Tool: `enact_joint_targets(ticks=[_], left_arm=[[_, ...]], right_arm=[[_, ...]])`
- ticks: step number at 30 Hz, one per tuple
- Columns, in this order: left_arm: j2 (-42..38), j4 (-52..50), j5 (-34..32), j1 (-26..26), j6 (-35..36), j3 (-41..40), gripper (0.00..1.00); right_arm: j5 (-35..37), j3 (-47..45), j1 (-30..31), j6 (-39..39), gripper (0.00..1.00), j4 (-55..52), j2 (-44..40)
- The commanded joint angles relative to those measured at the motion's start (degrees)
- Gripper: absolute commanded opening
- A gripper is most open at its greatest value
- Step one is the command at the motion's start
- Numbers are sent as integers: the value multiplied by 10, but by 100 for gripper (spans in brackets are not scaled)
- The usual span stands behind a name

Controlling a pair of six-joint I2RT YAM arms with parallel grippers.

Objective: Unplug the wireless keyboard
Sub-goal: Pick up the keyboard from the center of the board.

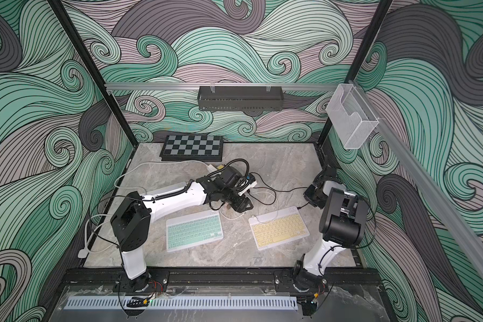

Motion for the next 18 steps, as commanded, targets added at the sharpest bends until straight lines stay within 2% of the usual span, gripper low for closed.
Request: enact_joint_targets(ticks=[1, 3, 6, 7, 10, 11, 15, 18], left_arm=[[8, -10, 6, -4, 6, 26, 55], [9, -11, 6, -4, 6, 28, 55], [8, -12, 6, -4, 6, 29, 55], [8, -13, 6, -4, 6, 30, 55], [8, -14, 6, -4, 6, 30, 55], [7, -15, 6, -4, 6, 30, 55], [8, -17, 6, -4, 6, 32, 55], [6, -17, 4, -4, 6, 34, 55]], right_arm=[[-12, -3, 4, 3, 13, 7, 4], [-13, -4, 7, 2, 9, 7, 4], [-10, -8, 8, 2, 9, 9, 4], [-9, -10, 9, 2, 11, 10, 5], [-8, -9, 12, 5, 30, 11, 9], [-9, -7, 14, 5, 32, 12, 12], [-6, -2, 24, 15, 32, 12, 23], [0, 4, 31, 19, 25, 11, 30]])
